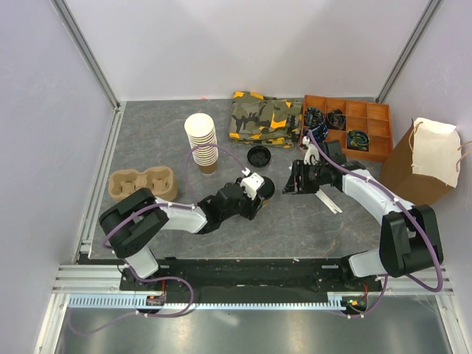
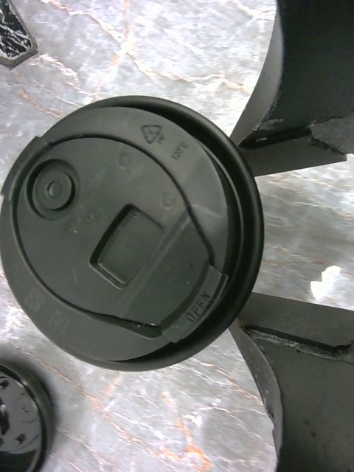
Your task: Pack the takeout coffee
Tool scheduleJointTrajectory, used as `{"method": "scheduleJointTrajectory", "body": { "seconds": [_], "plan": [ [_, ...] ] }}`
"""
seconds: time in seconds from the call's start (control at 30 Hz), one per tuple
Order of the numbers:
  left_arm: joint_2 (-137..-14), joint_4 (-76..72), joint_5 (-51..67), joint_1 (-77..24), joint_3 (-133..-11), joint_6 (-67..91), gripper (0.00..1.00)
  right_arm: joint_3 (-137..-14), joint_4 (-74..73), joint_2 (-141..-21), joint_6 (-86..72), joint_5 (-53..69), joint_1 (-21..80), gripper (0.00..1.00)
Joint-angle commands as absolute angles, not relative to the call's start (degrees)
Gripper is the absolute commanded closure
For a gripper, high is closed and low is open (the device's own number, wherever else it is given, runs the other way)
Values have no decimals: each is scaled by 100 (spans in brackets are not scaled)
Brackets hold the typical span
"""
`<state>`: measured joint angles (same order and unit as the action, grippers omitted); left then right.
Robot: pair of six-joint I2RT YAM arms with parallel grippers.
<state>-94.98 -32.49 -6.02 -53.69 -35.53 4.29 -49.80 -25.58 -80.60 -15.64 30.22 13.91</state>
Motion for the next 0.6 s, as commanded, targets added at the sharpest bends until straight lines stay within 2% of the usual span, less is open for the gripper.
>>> {"method": "scheduleJointTrajectory", "body": {
  "seconds": [0.0, 0.37, 0.57],
  "plan": [
    [-9886, -3823, -695, -5256, -3980, 466, 33, -5291, -2601, -7972, -1433, 3146, 1178, 46],
    [-10959, -3718, -71, -4913, -5088, 290, 39, -5590, -2681, -8068, -1152, 3164, 774, 46],
    [-11390, -3516, 139, -4817, -5650, 368, 38, -5809, -2707, -8086, -976, 3173, 607, 45]
  ]
}}
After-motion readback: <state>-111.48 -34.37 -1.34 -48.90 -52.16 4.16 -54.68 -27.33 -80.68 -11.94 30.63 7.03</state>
